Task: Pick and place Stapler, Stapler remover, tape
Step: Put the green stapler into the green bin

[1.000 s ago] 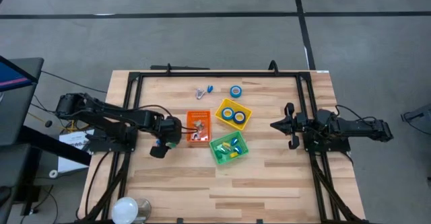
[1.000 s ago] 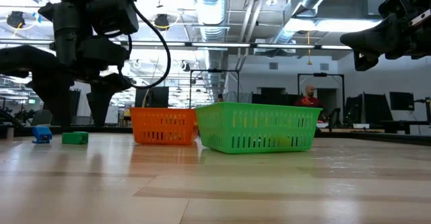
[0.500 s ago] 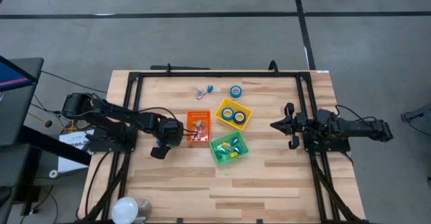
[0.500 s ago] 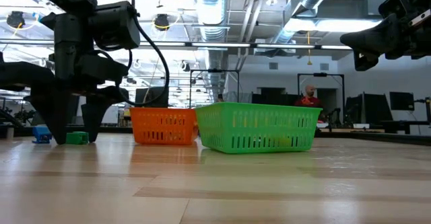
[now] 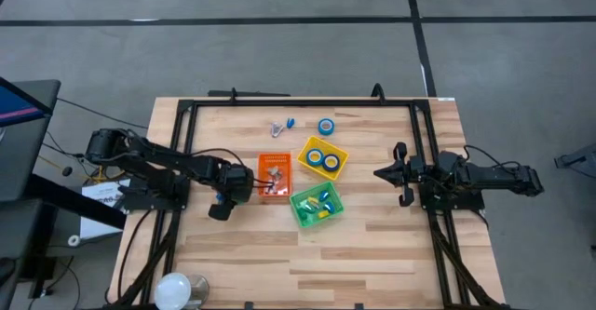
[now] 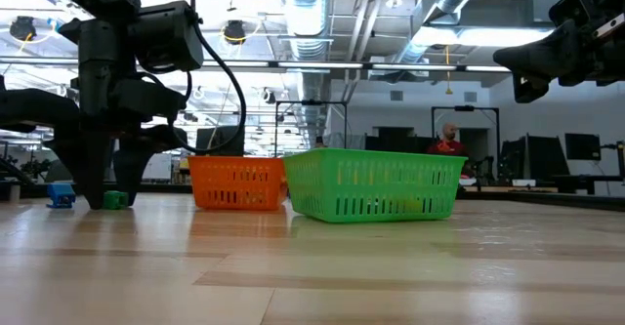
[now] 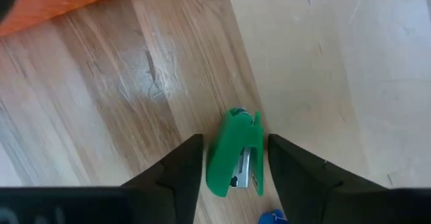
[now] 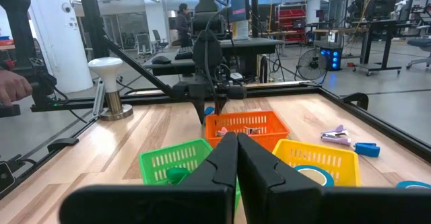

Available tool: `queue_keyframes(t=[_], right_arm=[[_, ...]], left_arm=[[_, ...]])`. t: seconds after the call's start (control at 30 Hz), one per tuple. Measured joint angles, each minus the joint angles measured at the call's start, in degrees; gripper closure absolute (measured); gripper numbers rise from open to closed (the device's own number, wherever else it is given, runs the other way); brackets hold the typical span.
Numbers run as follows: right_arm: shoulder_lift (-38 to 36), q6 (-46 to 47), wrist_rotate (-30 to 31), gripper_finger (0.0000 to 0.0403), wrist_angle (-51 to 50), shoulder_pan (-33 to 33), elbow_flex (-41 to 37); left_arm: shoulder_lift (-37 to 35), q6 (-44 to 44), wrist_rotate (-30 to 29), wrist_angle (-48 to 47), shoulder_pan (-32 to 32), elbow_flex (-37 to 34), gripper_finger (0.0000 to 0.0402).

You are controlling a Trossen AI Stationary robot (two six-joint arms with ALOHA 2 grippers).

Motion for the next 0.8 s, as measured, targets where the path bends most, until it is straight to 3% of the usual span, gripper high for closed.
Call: queue_keyframes(t=[0.47,0.8], right_arm=[[0.0,0.0,0.0,0.0402,0.0,0.0,0.0],[0.0,0.0,0.0,0.0402,0.0,0.0,0.0]], left_arm=[[0.0,0.0,0.0,0.0,0.0,0.0,0.029],[0.0,0.0,-0.1,-0.1,0.0,0.0,0.03]])
